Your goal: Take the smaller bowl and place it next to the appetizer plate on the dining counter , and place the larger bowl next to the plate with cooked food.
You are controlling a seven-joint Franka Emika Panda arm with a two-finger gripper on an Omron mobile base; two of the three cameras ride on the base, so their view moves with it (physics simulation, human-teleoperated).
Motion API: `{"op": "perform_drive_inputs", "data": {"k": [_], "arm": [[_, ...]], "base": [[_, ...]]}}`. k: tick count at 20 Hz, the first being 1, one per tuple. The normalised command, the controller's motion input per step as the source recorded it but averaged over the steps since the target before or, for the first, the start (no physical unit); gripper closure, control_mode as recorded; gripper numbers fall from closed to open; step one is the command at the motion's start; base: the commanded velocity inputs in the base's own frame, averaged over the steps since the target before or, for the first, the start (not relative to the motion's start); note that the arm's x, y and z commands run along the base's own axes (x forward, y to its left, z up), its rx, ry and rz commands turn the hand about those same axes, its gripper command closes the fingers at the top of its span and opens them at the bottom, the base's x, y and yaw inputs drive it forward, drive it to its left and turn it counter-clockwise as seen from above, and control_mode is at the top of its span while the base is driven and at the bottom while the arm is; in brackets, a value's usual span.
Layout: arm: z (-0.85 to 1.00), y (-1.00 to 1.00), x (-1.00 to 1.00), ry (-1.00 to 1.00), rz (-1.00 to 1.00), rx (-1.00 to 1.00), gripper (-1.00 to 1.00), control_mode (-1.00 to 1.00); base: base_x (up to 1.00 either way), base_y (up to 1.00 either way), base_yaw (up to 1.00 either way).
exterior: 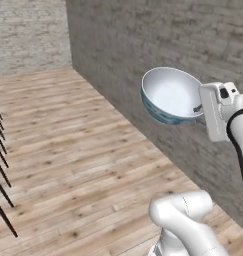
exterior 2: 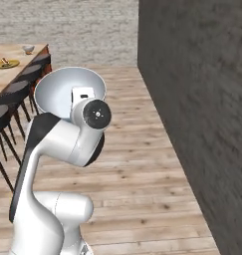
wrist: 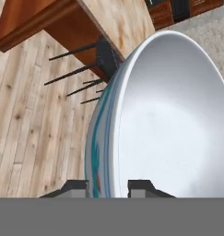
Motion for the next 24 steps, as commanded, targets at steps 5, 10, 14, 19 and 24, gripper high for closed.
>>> {"op": "perform_drive_inputs", "data": {"k": [5, 10, 14, 19, 24], "arm": [[0.0, 0.0, 0.0, 0.0, 0.0, 0.0, 1.0, 1.0], [0.0, 0.0, 0.0, 0.0, 0.0, 0.0, 1.0, 1.0], [0.0, 0.0, 0.0, 0.0, 0.0, 0.0, 1.0, 1.0], [0.0, 0.0, 0.0, 0.0, 0.0, 0.0, 1.0, 1.0], [0.0, 0.0, 0.0, 0.0, 0.0, 0.0, 1.0, 1.0]], "base": [[1.0, -0.68, 0.34], [1.0, -0.49, 0.4], [1.0, -0.49, 0.39], [1.0, -0.54, 0.37], [1.0, -0.53, 0.35]]}}
